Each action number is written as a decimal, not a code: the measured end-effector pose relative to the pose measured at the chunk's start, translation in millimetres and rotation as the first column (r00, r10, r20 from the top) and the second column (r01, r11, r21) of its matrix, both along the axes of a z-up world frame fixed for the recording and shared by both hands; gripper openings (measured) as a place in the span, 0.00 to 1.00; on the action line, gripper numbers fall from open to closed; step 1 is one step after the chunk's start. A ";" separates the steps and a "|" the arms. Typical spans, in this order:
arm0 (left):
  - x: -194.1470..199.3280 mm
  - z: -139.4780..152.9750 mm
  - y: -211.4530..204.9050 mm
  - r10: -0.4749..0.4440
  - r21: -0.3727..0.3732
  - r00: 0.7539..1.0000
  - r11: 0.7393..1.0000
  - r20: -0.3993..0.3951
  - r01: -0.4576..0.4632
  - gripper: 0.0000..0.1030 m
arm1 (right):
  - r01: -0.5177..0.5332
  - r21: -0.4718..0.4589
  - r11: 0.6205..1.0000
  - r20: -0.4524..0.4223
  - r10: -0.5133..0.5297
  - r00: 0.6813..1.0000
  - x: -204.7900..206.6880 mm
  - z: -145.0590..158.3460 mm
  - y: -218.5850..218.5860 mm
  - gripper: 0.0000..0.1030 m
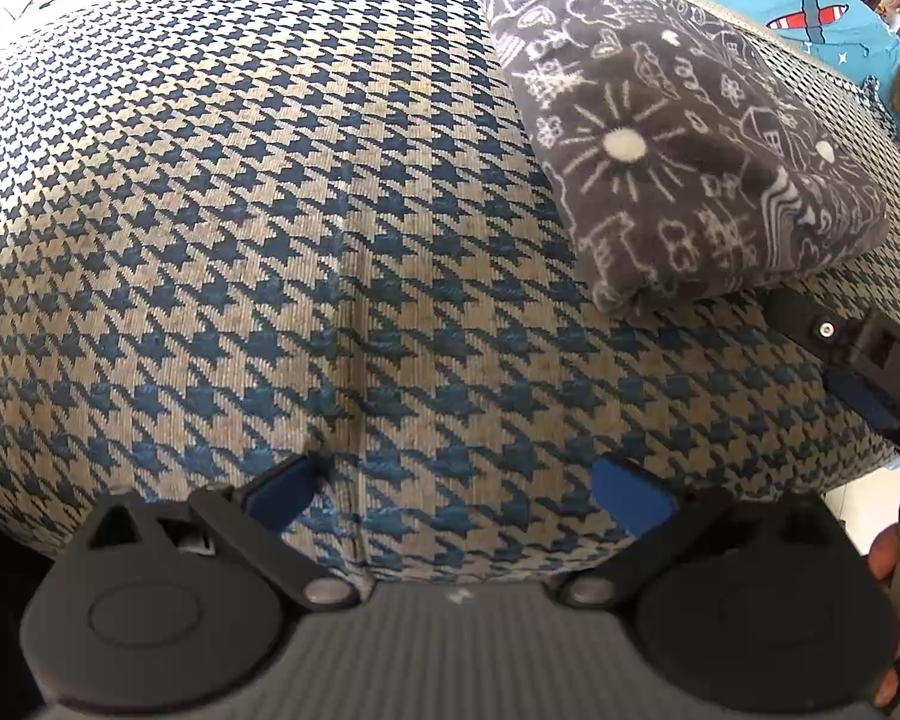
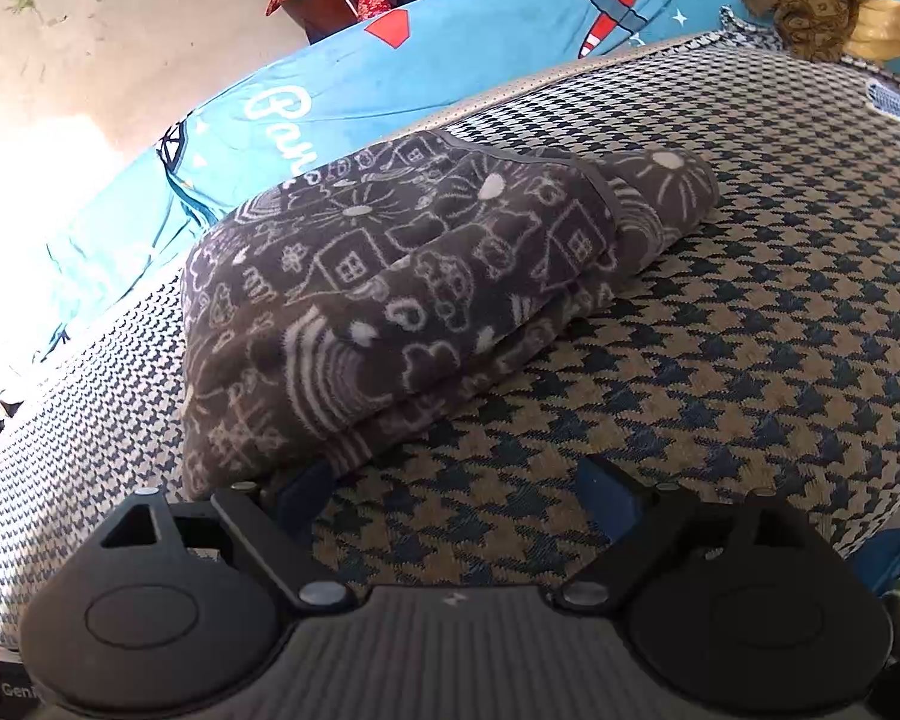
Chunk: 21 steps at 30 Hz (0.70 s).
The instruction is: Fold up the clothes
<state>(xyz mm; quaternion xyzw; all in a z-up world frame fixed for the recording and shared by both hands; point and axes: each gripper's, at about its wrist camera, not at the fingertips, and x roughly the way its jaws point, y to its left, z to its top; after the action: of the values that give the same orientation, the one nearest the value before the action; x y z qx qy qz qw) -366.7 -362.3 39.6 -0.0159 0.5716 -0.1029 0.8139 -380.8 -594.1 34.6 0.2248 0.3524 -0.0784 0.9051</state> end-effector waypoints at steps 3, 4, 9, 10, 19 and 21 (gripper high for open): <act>3.3 2.6 3.8 0.003 0.003 1.000 1.000 0.004 -0.003 1.00 | 0.015 0.035 0.999 0.007 -0.016 1.000 -3.3 -0.3 -6.8 0.87; 6.0 2.9 2.1 0.002 0.006 1.000 1.000 0.005 -0.002 1.00 | 0.016 0.041 0.999 0.008 -0.017 1.000 -4.1 -0.6 -8.4 0.87; 12.2 2.5 -6.5 -0.014 0.034 1.000 0.999 0.007 0.014 1.00 | 0.011 0.025 1.000 0.002 -0.011 1.000 -5.6 -0.2 -8.2 0.87; 12.7 0.9 -10.0 -0.017 0.040 1.000 0.999 0.007 0.017 1.00 | 0.010 0.021 1.000 0.000 -0.010 1.000 -6.0 -0.1 -8.1 0.88; 7.1 -0.2 -3.6 -0.024 0.064 1.000 0.998 0.007 0.024 1.00 | 0.006 0.011 1.000 -0.005 -0.006 1.000 -4.3 -1.3 -3.4 0.90; 7.4 -4.5 -10.1 -0.028 0.070 1.000 0.997 0.008 0.028 1.00 | 0.005 0.009 1.000 -0.007 -0.005 1.000 -2.2 -1.6 -2.1 0.91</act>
<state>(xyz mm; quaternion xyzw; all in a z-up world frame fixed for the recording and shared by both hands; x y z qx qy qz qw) -359.4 -372.3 35.0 0.0209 0.5714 -0.0945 0.8149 -383.1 -596.2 32.9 0.2293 0.3552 -0.0799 0.9027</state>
